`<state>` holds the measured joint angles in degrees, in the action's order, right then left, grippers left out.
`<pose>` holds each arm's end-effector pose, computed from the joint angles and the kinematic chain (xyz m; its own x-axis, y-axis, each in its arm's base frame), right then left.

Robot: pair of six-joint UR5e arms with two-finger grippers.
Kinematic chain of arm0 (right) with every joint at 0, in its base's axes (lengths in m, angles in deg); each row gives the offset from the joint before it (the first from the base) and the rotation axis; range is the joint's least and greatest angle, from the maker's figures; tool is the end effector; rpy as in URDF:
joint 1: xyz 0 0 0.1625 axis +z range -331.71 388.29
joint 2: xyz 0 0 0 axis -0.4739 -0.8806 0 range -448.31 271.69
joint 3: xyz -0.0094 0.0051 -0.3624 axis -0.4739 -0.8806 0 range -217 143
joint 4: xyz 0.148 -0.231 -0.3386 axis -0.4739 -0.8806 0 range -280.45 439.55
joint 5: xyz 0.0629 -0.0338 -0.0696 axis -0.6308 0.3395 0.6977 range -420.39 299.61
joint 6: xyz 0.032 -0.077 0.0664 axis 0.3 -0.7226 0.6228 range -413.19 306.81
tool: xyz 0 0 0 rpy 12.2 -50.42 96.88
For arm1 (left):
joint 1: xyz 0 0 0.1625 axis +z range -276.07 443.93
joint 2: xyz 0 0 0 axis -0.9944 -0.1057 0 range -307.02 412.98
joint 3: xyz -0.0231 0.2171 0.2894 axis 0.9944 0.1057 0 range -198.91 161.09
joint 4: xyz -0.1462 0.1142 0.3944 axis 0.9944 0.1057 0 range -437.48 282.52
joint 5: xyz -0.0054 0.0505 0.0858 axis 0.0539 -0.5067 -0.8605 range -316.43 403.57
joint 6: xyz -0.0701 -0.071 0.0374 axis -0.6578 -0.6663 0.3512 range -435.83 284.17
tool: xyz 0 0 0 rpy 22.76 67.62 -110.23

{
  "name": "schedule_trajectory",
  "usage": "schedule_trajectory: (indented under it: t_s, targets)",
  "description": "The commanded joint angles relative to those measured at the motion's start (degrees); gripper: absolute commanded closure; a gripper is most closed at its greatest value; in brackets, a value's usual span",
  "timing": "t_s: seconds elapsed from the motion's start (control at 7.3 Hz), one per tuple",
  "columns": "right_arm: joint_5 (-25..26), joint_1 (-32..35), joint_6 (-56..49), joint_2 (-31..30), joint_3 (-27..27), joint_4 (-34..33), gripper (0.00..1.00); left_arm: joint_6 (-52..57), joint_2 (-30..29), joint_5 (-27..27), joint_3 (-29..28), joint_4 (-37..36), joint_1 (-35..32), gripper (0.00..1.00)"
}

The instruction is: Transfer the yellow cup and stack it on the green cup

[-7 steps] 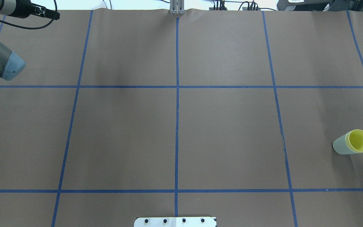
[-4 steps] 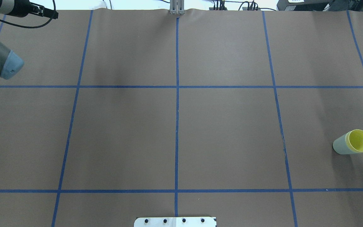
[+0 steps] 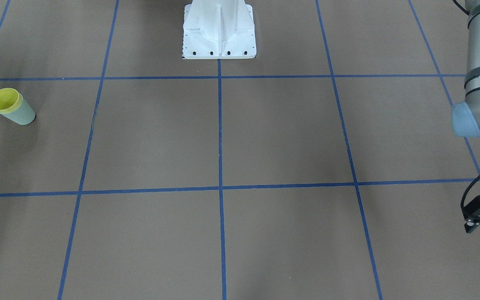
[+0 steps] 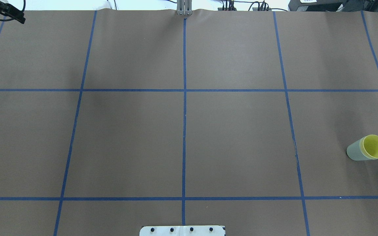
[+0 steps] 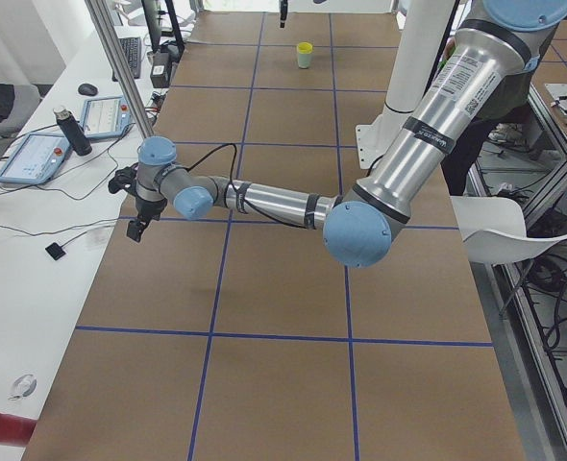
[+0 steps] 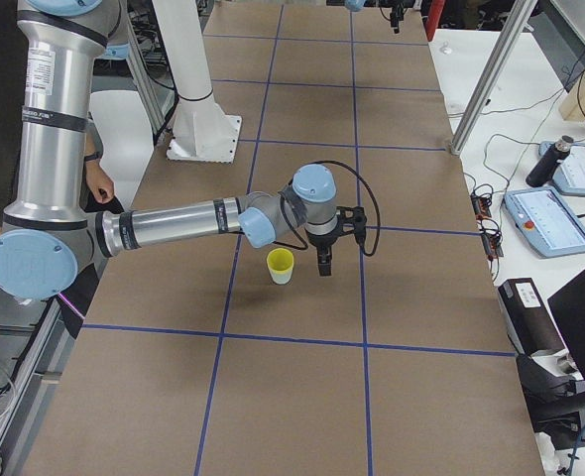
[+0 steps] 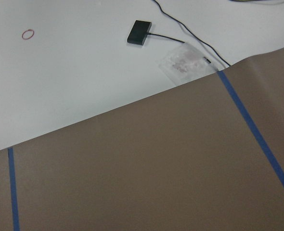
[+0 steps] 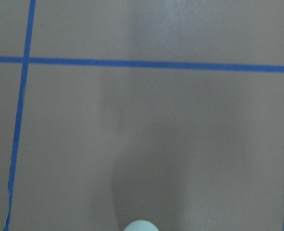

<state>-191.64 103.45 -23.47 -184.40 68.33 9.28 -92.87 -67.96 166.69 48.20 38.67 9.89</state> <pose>-0.0665 -0.4967 0.4783 0.6712 -0.0159 0.7411 -0.1253 0.9829 0.1346 0.1284 -0.7223 0.4331 0.7557 0.2694 -0.5969 -0.0060 0.9143 0.4050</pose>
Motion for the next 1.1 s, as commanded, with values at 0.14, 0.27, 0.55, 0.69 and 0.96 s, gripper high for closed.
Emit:
schedule_trajectory:
  t_s: [0.14,0.27,0.55,0.69,0.96]
  targets:
    - [-0.1,4.2,-0.5,6.8,-8.7,-0.1,0.00,1.2,10.1,15.6,7.4,-5.3,-8.8,0.00]
    - [-0.1,4.2,-0.5,6.9,-8.7,-0.1,0.00,1.7,17.3,15.0,15.6,-5.3,-8.9,0.00]
    - [-0.2,4.6,-0.5,6.0,-8.9,-0.2,0.00,4.6,25.5,13.4,23.7,-5.3,-9.3,0.00]
    - [-0.8,5.2,-0.5,5.8,-9.2,-0.6,0.00,10.7,28.6,7.7,26.2,-5.5,-8.8,0.00]
    - [-2.2,7.7,-6.7,5.9,-9.3,-6.4,0.00,11.9,30.5,6.6,32.8,-20.9,-9.1,0.00]
